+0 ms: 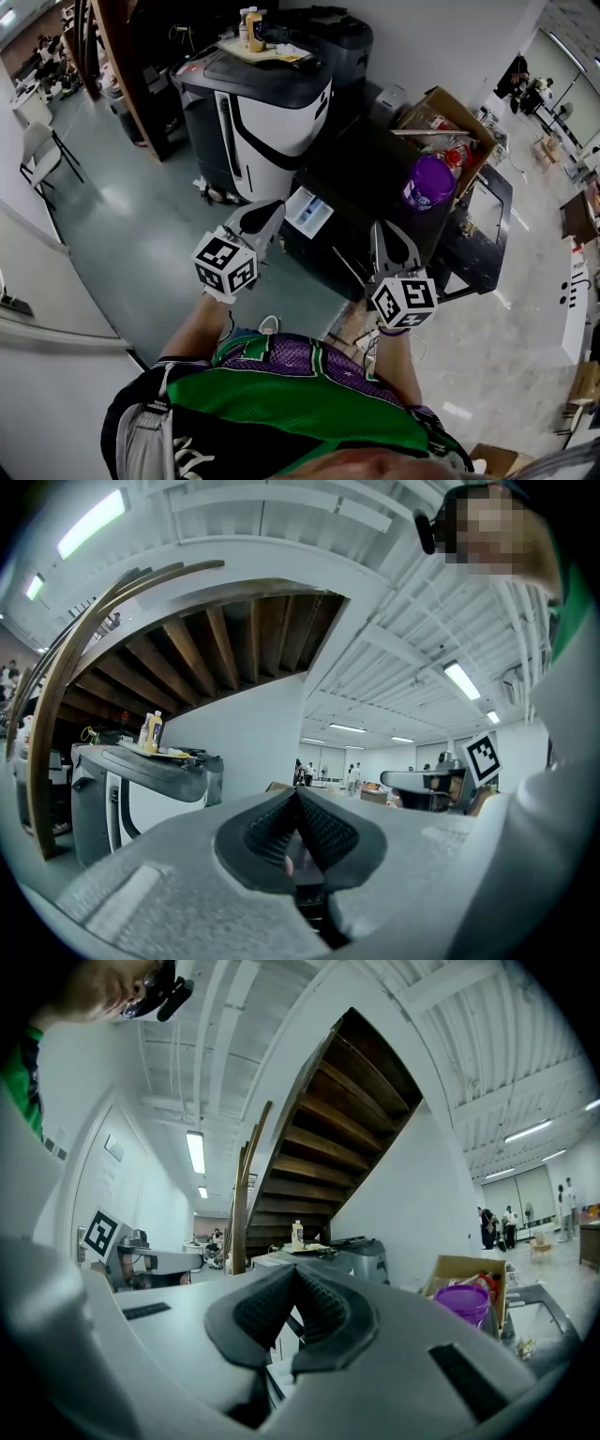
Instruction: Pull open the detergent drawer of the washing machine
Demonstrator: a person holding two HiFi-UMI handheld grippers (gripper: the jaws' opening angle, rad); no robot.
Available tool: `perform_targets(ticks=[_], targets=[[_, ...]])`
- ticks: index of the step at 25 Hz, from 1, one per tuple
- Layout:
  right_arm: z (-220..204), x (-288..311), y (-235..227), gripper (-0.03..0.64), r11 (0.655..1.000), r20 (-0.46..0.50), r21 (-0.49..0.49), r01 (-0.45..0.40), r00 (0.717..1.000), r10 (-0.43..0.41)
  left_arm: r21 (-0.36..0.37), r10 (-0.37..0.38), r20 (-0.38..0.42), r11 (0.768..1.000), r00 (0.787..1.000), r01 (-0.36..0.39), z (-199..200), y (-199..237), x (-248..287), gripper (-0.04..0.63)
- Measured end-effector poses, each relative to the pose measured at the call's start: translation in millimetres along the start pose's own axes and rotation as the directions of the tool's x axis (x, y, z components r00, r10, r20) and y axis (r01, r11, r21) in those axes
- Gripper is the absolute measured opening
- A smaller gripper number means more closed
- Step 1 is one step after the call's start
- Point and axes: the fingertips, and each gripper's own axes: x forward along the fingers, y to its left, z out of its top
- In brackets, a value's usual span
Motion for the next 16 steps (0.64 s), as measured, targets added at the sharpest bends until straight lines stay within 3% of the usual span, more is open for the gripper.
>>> perform_targets(ticks=[16], targets=[[0.2,1.3,-0.5,0.0,1.0,0.008,-0.004,0.011,1.0,-0.011,0.013,0.022,0.009,1.0,1.0,-0.022,1.6,7.4,-3.1,0.017]])
